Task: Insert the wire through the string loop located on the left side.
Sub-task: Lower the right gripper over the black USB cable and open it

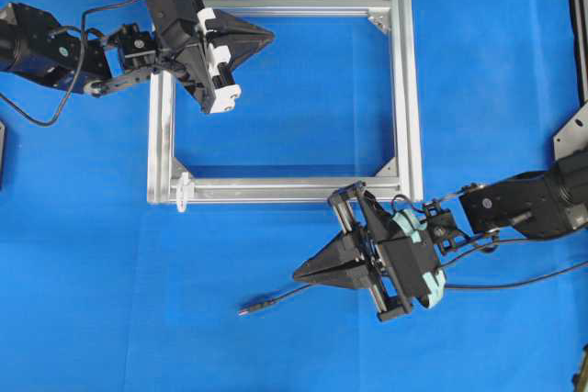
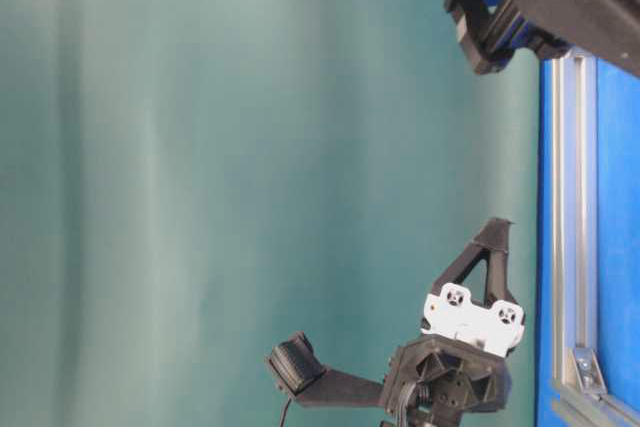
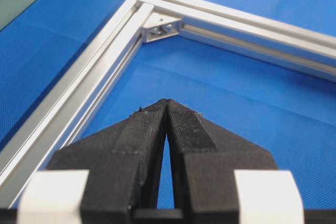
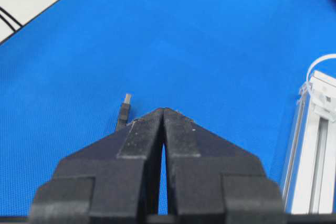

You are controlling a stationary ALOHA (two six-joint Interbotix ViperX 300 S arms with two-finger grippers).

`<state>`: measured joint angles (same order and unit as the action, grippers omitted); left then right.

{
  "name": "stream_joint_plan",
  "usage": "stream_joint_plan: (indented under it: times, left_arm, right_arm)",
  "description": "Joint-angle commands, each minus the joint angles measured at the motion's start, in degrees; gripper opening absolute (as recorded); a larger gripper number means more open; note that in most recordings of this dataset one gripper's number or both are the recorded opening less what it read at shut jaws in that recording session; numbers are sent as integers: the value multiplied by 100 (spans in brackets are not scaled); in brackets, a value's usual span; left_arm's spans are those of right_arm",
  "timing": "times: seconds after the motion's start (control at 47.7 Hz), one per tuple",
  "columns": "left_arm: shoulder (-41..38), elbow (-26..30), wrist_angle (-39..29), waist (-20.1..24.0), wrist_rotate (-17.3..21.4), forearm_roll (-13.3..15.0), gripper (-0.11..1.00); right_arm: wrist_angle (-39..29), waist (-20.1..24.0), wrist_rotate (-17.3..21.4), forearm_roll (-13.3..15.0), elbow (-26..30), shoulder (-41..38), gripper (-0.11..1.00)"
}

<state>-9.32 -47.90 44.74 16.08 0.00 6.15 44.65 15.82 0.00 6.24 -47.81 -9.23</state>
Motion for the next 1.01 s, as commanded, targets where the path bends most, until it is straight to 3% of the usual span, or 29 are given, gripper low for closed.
stream_joint_plan:
  times: [0.0,0.251,0.545,0.691,0.859,0.901,0.985]
  left_arm:
    - [246,18,-70,9,18,-88,0]
    - [272,-35,-70,35,9,-105,0]
    - [264,-35,-79,70,9,-105,0]
    - [272,-44,-70,79,9,-105,0]
    - [264,-18,-79,79,9,-114,0]
    - [264,-18,-79,79,9,-105,0]
    - [264,-18,-70,79,9,-105,0]
  right_arm:
    - [26,35,44,-9,105,176,1]
    - [-536,26,114,-9,281,185,-1]
    - [-562,35,149,0,281,185,1]
    - [-562,53,483,-9,272,185,29]
    - [-571,79,677,-9,246,185,82]
    - [-562,97,677,-9,246,193,86]
    - [-562,105,686,-9,246,185,78]
